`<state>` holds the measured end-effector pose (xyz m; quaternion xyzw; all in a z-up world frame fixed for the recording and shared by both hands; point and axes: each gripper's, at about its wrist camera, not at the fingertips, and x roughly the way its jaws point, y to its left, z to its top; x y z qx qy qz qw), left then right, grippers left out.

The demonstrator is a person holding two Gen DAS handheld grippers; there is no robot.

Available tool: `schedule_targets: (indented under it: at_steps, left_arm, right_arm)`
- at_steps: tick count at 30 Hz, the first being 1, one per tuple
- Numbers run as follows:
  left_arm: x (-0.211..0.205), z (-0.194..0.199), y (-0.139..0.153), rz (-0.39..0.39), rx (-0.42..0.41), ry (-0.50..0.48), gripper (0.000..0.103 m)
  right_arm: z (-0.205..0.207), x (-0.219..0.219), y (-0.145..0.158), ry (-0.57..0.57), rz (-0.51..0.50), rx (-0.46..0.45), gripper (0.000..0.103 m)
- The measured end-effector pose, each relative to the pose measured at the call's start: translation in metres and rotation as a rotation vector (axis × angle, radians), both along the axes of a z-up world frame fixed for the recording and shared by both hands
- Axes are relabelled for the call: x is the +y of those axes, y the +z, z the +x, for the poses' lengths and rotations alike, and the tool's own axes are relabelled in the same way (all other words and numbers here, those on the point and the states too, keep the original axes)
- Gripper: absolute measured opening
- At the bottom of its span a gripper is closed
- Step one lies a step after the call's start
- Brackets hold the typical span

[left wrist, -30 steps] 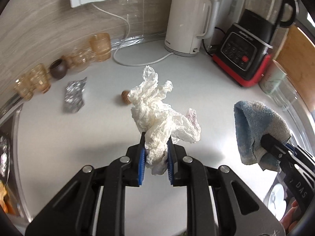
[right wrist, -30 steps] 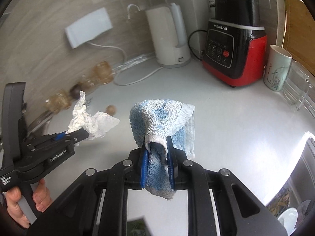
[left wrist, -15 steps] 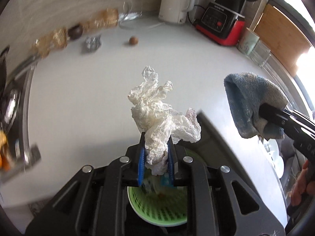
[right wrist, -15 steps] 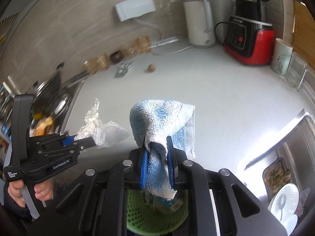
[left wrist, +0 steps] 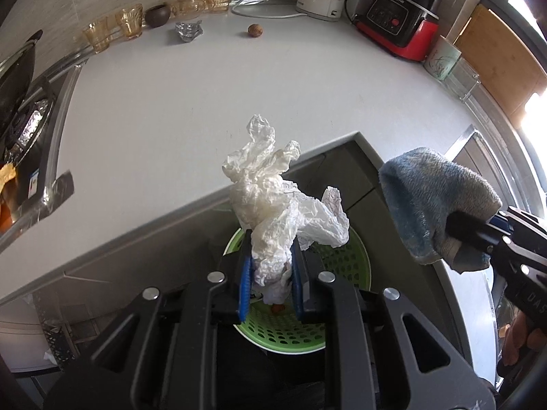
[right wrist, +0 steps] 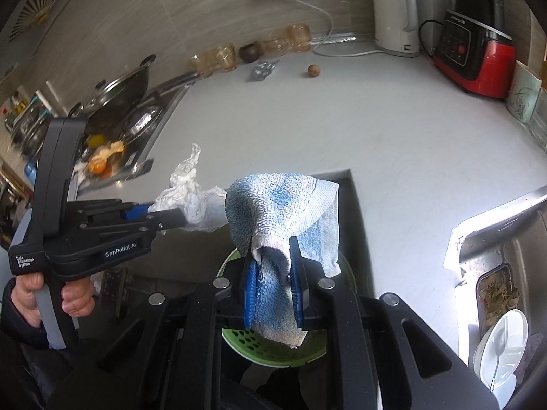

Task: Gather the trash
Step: 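Carry tissue and blue cloth toward the green basket, then open both tools over the green basket to drop tissue and cloth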

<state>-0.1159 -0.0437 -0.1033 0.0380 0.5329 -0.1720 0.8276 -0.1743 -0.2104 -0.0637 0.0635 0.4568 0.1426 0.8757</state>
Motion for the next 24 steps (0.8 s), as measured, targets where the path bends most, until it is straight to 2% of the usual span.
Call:
schedule_targets:
  at_steps: [4, 7, 9, 11, 17, 21, 24]
  left_arm:
    - [0.001, -0.008, -0.002, 0.005, 0.003, -0.011, 0.019]
    - [0.0, -0.01, -0.004, 0.008, 0.012, -0.019, 0.019]
    - [-0.001, -0.011, -0.007, 0.011, 0.02, -0.024, 0.019]
    - [-0.001, -0.012, -0.009, 0.015, 0.025, -0.029, 0.019]
    - [0.0, -0.015, -0.018, 0.012, 0.053, -0.044, 0.019]
    - [-0.007, -0.018, -0.034, 0.007, 0.103, -0.081, 0.019]
    - [-0.017, -0.021, -0.048, 0.008, 0.146, -0.123, 0.019]
  right_arm:
    - [-0.003, 0.007, -0.003, 0.018, -0.023, 0.0, 0.018]
    - [-0.001, 0.01, -0.01, 0.019, -0.03, 0.017, 0.026]
    - [0.001, 0.012, -0.018, 0.012, -0.029, 0.042, 0.052]
    - [0.001, 0.013, -0.022, 0.002, -0.027, 0.048, 0.063]
    - [0.0, 0.015, -0.021, -0.013, -0.045, 0.043, 0.073]
    - [-0.004, 0.007, -0.01, -0.069, -0.087, -0.003, 0.084]
    - [-0.008, -0.005, -0.001, -0.113, -0.086, -0.027, 0.085]
